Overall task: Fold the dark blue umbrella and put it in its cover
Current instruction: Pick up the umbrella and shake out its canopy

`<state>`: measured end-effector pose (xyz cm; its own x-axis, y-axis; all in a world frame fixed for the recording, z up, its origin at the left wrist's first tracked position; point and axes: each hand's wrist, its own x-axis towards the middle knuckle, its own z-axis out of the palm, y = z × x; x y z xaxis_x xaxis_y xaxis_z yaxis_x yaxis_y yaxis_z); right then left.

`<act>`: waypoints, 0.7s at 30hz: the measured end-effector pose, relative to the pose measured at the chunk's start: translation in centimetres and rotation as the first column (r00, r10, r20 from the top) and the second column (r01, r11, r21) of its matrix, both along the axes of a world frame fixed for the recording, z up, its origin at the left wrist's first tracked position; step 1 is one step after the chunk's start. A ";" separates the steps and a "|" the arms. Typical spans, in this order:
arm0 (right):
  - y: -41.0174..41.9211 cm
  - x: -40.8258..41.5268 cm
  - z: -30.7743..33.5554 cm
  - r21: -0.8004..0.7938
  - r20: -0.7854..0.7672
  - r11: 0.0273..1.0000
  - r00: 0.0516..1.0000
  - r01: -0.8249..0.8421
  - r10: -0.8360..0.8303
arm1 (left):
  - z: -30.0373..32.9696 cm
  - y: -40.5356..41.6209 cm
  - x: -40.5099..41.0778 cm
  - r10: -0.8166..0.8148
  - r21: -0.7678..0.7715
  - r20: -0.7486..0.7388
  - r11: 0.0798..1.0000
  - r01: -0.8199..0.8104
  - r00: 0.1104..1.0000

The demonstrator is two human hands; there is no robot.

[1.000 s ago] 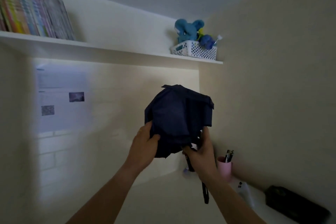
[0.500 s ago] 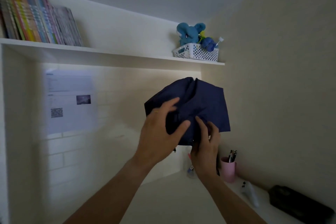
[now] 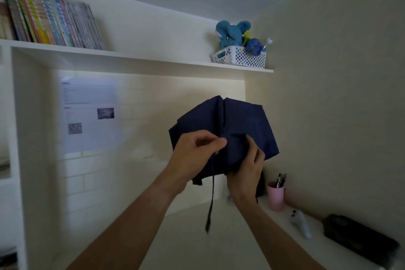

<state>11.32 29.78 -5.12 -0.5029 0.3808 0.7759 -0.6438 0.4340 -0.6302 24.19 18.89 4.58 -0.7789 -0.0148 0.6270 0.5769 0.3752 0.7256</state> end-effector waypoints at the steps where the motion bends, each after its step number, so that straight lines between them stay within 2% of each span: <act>1: -0.1 -0.1 -0.3 -0.054 0.040 0.998 0.999 -0.033 0.035 | -0.1 0.0 0.2 -0.040 0.015 0.006 0.999 0.040 0.999; 4: -0.7 -0.9 -1.5 -0.131 0.150 0.985 0.980 -0.111 0.130 | -0.8 -0.3 0.3 -0.256 0.027 0.114 0.967 0.254 0.960; 6: -0.9 -1.3 -2.1 -0.073 0.210 0.990 0.968 -0.123 0.136 | -1.6 -0.5 0.2 -0.357 0.023 0.165 0.933 0.358 0.919; 7: -0.9 -1.3 -2.3 -0.028 0.245 0.991 0.960 -0.130 0.133 | -2.0 -0.5 -0.1 -0.352 0.025 0.167 0.935 0.353 0.921; 9: -1.2 -1.0 -2.4 0.040 0.299 0.989 0.946 -0.145 0.126 | -2.6 -0.6 -0.6 -0.304 0.107 0.154 0.951 0.290 0.940; 12: -1.4 -1.0 -2.6 -0.013 0.283 0.978 0.938 -0.206 0.201 | -3.4 -1.4 -1.3 -0.145 0.265 0.157 0.959 0.100 0.977; 16: -0.5 -1.2 -3.6 0.076 0.228 0.995 0.973 -0.059 0.040 | -3.7 -5.3 -1.8 0.027 0.356 0.185 0.930 -0.092 0.982; 19: 0.8 -1.8 -4.3 0.136 0.206 0.984 0.968 0.113 -0.139 | -2.9 -8.3 -1.2 0.089 0.331 0.208 0.931 -0.156 0.974; 21: 0.9 -2.3 -4.0 0.184 0.255 0.966 0.940 0.184 -0.228 | -2.3 -9.4 -0.4 0.084 0.233 0.216 0.963 -0.135 0.973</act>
